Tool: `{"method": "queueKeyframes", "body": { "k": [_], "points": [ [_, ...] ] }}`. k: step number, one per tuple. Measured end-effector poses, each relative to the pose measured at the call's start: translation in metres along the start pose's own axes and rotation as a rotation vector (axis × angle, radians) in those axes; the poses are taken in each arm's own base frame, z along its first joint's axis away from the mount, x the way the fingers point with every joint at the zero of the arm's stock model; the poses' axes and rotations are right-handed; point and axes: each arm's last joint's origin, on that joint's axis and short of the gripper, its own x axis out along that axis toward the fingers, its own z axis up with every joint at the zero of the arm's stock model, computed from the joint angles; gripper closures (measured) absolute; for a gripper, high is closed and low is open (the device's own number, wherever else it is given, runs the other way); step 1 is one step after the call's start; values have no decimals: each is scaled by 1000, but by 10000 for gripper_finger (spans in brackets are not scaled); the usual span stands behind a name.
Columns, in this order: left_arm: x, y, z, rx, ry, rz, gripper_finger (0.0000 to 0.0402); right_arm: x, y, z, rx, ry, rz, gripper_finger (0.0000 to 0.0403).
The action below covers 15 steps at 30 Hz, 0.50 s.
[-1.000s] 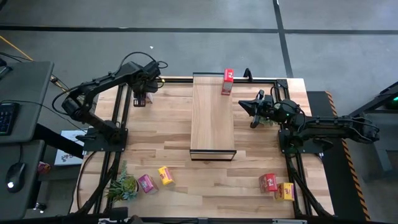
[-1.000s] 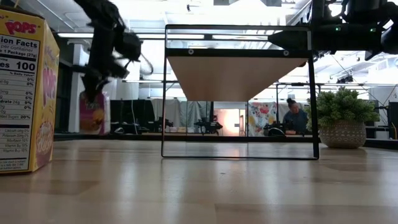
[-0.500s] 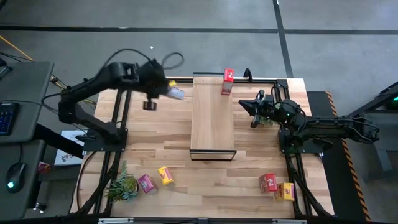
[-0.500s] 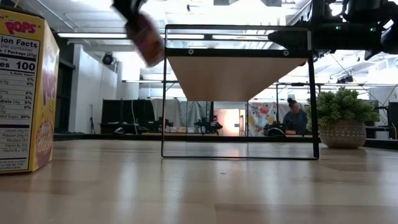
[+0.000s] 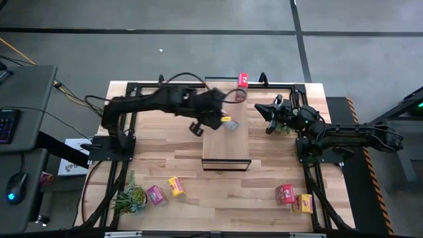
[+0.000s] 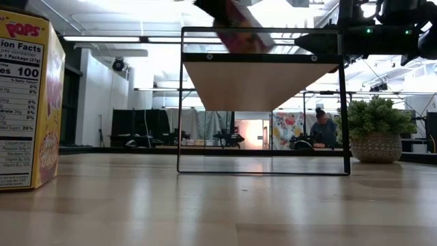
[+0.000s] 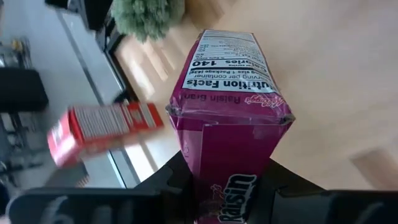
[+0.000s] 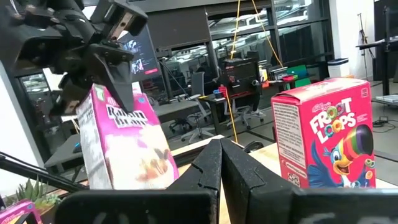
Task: Stack cereal on shelf
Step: Put the top purple cereal box on the shelf
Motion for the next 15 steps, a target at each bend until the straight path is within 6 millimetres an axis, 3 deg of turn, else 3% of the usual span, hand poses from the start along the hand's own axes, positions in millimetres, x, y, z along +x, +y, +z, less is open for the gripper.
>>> {"method": "queueKeyframes", "body": {
  "k": [10,15],
  "points": [
    [50,19,-1,53,56,-16,322,0,0,0,-3,-2,0,403],
    [54,24,-2,46,37,14,309,0,0,0,-3,-3,1,403]
  ]
}}
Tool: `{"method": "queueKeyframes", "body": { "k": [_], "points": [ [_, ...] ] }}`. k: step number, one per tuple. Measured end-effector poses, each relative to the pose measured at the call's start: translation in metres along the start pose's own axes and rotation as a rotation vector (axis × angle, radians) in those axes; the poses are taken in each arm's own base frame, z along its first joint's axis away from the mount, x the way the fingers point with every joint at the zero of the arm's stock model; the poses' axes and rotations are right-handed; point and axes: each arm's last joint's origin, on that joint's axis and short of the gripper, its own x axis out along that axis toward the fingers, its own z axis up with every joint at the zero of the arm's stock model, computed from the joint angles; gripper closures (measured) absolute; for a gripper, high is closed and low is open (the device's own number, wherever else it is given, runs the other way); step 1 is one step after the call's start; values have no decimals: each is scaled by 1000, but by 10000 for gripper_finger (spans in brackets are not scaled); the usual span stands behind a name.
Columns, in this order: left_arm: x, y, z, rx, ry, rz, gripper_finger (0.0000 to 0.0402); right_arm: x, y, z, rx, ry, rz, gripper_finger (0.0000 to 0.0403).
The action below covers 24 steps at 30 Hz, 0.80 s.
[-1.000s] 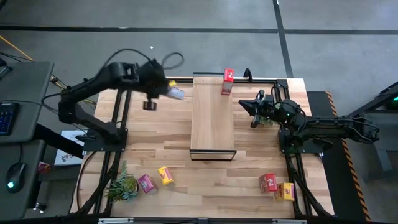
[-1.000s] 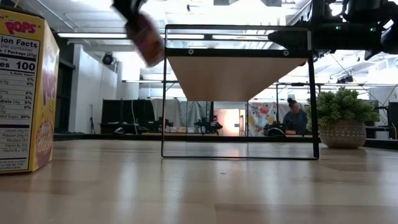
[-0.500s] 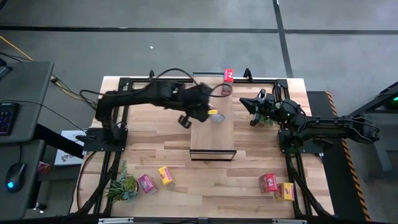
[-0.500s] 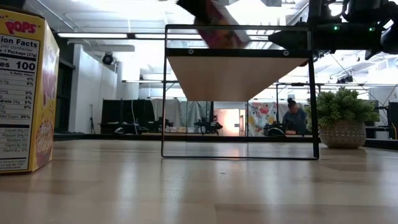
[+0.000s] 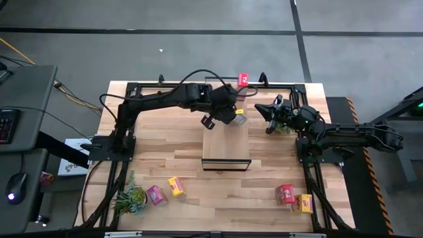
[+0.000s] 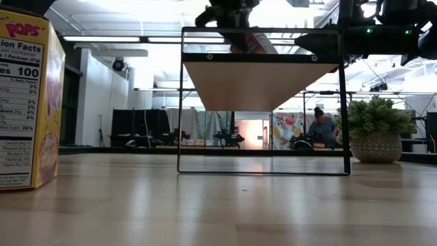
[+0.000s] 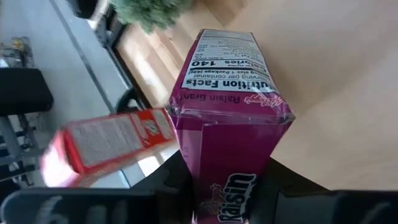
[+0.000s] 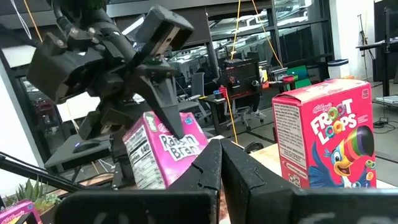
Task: Stack cereal on shelf
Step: Put the top purple cereal box on the shelf
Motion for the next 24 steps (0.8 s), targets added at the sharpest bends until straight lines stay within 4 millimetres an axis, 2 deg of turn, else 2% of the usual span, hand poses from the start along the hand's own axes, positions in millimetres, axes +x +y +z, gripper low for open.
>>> {"method": "queueKeyframes", "body": {
  "k": [15,24],
  "points": [
    [0,3,3,2,-26,39,218,0,0,1,3,-7,3,403],
    [0,7,5,-3,-37,83,202,0,0,1,0,-8,5,403]
  ]
}}
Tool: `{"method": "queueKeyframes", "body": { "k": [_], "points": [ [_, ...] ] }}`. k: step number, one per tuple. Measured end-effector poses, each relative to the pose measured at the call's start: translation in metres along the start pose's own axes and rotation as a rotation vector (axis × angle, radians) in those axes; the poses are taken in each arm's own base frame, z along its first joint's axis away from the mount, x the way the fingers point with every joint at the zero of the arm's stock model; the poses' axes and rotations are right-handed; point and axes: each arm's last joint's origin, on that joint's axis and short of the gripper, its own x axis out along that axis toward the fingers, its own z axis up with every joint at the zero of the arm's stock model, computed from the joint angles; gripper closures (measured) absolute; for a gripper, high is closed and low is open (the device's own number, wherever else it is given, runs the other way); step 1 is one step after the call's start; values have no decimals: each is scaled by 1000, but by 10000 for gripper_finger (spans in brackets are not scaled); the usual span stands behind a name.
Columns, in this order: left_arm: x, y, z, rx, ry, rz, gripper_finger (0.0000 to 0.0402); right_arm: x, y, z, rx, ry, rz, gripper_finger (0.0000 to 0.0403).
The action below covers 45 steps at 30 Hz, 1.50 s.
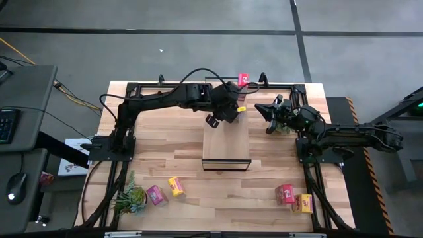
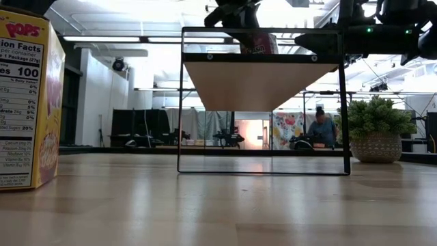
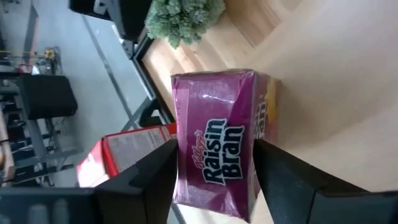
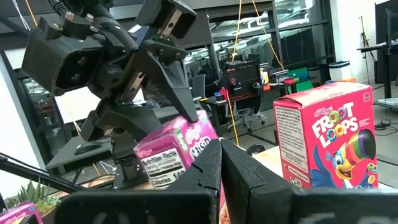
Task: Stack cereal on shelf
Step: Put the top purple cereal box on the shelf
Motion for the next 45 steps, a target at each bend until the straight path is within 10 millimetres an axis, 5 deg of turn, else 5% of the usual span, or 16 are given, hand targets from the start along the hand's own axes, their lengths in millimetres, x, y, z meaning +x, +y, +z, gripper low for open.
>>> {"method": "queueKeyframes", "body": {
  "k": [8,13,17,21,27,37,45],
  "points": [
    [-2,4,-2,32,82,71,202,0,0,0,0,-2,1,403],
    [-21,18,-2,-2,97,152,202,0,0,0,-1,-2,1,403],
    [-43,24,-8,-171,86,148,206,0,0,0,-1,-2,1,403],
    [-54,19,-34,-452,26,-74,256,0,0,0,-1,2,0,403],
    [-42,-12,-45,-633,-84,-147,390,0,0,0,-5,1,1,403],
    [0,-96,-69,-954,-551,140,401,0,0,0,-3,0,1,403],
    [26,-99,-70,-1029,-582,175,401,0,-1,-4,7,44,-19,403]
  ]
}}
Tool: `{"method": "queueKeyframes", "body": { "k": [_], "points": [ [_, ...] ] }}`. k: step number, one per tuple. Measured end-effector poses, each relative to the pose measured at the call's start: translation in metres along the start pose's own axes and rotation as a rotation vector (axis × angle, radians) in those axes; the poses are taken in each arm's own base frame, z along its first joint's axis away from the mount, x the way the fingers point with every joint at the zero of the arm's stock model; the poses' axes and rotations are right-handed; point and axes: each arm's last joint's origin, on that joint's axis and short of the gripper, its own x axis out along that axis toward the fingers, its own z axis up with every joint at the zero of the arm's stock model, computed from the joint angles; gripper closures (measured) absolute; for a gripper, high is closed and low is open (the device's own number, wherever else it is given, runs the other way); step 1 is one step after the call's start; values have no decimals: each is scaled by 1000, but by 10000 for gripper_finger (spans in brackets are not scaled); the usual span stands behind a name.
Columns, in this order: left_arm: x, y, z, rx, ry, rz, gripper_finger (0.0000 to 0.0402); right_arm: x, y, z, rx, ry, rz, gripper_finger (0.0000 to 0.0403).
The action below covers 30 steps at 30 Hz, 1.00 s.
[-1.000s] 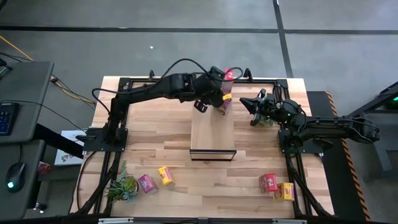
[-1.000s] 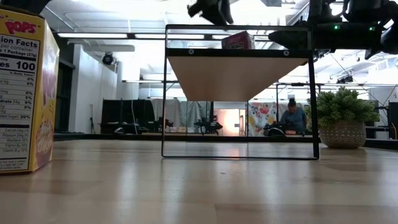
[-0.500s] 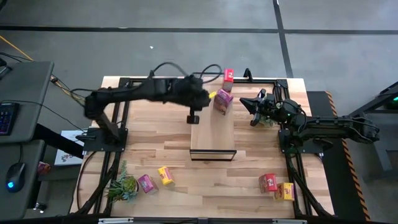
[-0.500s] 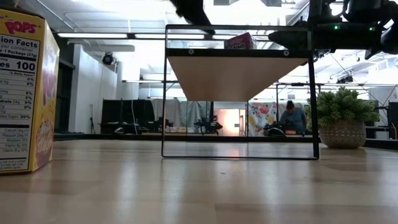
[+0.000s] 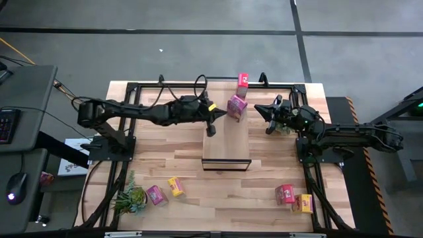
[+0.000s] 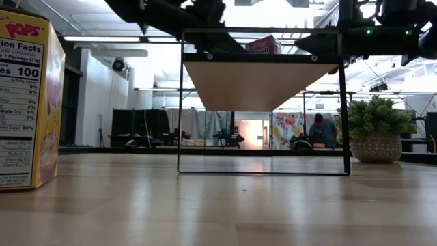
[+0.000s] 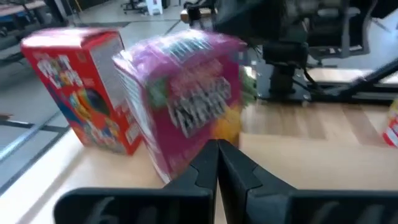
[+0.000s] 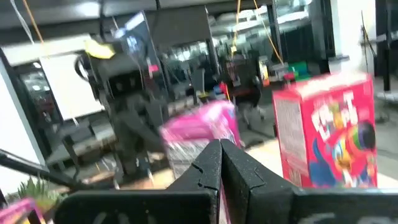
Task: Stack cereal on shelf
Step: Put the top purple cereal box on the shelf
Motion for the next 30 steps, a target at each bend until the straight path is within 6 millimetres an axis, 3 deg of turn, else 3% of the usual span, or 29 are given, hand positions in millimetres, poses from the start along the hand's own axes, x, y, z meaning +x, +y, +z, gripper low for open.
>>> {"method": "queueKeyframes", "body": {
  "k": [6,14,22,30],
  "points": [
    [19,13,-1,-4,41,42,401,-1,-5,-10,-8,89,-114,403],
    [24,24,-9,2,66,62,401,3,-7,-17,21,133,-126,403],
    [33,33,-19,-4,81,29,401,28,-1,-6,6,281,-155,403],
    [36,37,-21,-6,57,21,401,38,2,-5,-26,360,-231,403]
  ]
}}
